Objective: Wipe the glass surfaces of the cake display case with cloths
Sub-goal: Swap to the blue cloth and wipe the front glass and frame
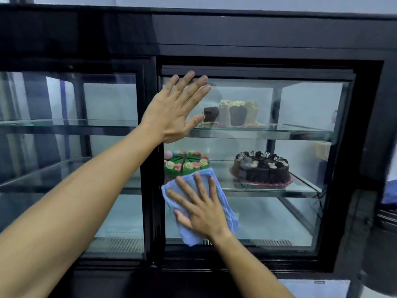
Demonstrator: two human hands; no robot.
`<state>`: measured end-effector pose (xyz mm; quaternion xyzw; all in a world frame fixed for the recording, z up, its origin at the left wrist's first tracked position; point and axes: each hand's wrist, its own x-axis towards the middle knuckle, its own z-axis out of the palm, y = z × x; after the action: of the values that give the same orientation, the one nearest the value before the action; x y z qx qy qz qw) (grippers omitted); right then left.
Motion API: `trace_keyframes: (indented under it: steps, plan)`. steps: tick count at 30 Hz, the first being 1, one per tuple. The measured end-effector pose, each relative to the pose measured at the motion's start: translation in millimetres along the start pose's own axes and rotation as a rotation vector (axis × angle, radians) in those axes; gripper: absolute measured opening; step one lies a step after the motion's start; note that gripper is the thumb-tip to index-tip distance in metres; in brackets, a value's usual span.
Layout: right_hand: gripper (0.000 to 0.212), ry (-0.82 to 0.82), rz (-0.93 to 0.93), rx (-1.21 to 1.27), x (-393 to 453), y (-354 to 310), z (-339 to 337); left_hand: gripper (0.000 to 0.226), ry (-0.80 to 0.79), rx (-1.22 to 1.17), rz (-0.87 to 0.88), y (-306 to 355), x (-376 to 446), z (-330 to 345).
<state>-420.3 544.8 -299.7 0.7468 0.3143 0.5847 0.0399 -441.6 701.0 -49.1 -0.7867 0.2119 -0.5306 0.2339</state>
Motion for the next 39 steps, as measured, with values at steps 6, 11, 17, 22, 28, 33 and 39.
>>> trace_keyframes:
  steps: [6,11,17,22,28,33,39]
  plan:
    - [0.060,0.139,0.321,-0.104,24.8,133.7,-48.4,0.072,0.059,-0.104,-0.086,10.8,-0.9,5.6]
    - [0.063,0.163,0.924,-0.065,-87.8,153.8,-43.4,0.074,0.060,-0.106,-0.190,35.0,-1.7,13.8]
    - [0.068,0.093,0.897,0.076,-8.4,-17.9,-3.8,0.077,0.073,-0.120,-0.207,38.6,0.2,18.8]
    - [0.060,0.056,0.159,-0.001,-4.6,0.4,-2.0,0.079,0.068,-0.115,-0.171,31.5,0.0,19.4]
    - [0.067,0.124,0.508,-0.143,-109.2,190.7,-52.7,0.080,0.064,-0.101,-0.199,37.5,-0.7,19.5]
    - [0.063,0.291,1.183,-0.040,-69.7,116.1,-31.8,0.081,0.076,-0.091,-0.208,39.9,-0.1,20.4]
    - [0.067,-0.102,0.148,0.037,-44.6,-41.2,11.6,0.080,0.080,-0.093,-0.259,43.9,-0.7,19.9]
